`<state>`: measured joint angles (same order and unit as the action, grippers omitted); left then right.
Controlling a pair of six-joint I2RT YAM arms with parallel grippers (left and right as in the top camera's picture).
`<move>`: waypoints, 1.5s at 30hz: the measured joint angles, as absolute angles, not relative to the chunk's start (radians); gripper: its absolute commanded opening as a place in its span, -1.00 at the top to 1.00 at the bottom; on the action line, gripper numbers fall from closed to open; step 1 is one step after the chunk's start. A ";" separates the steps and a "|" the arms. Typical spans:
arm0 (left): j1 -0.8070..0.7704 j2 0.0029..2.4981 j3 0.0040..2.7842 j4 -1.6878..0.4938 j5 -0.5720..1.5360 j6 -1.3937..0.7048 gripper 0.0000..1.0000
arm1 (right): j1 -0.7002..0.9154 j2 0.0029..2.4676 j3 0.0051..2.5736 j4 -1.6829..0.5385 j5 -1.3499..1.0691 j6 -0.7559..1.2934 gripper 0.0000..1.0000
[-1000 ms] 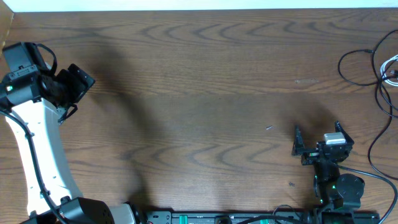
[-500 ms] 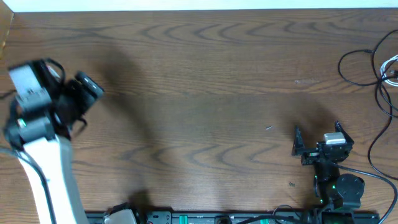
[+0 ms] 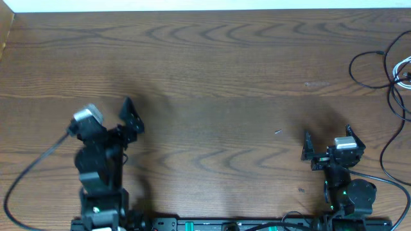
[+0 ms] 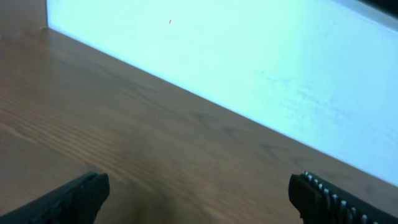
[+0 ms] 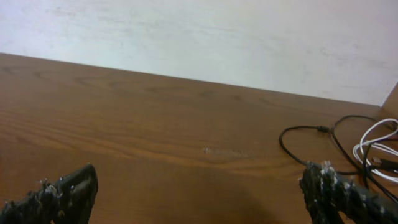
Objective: Untangle cables
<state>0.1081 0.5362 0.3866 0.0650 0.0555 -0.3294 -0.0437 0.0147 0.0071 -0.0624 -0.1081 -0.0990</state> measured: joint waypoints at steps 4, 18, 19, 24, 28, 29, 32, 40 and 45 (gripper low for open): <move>0.082 0.392 0.231 0.132 0.014 -0.285 -0.96 | -0.044 0.015 0.007 -0.063 -0.108 -0.099 -0.99; 0.081 0.089 0.013 0.105 -0.055 -0.257 -0.96 | -0.044 0.015 0.007 -0.063 -0.108 -0.099 -0.98; 0.081 0.074 0.011 0.078 -0.056 -0.257 -0.96 | -0.044 0.015 0.007 -0.063 -0.108 -0.099 -0.98; 0.081 0.012 0.013 -0.012 -0.058 -0.254 -0.96 | -0.044 0.015 0.007 -0.063 -0.108 -0.099 -0.99; 0.081 0.011 0.014 -0.015 -0.058 -0.250 -0.96 | -0.044 0.015 0.007 -0.063 -0.108 -0.099 -0.98; 0.081 0.011 0.015 -0.015 -0.058 -0.249 -0.96 | -0.044 0.015 0.007 -0.063 -0.108 -0.099 -0.99; 0.081 0.011 0.015 -0.015 -0.058 -0.245 -0.96 | -0.044 0.015 0.007 -0.063 -0.108 -0.099 -0.98; 0.081 0.011 0.015 -0.016 -0.057 -0.238 -0.96 | -0.044 0.015 0.007 -0.063 -0.108 -0.099 -0.99; 0.081 0.011 0.015 -0.016 -0.058 -0.238 -0.96 | -0.044 0.015 0.007 -0.063 -0.108 -0.099 -0.98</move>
<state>0.0811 0.0113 0.0151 -0.0162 -0.0578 -0.2379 -0.0437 0.0147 0.0071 -0.0631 -0.1081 -0.0990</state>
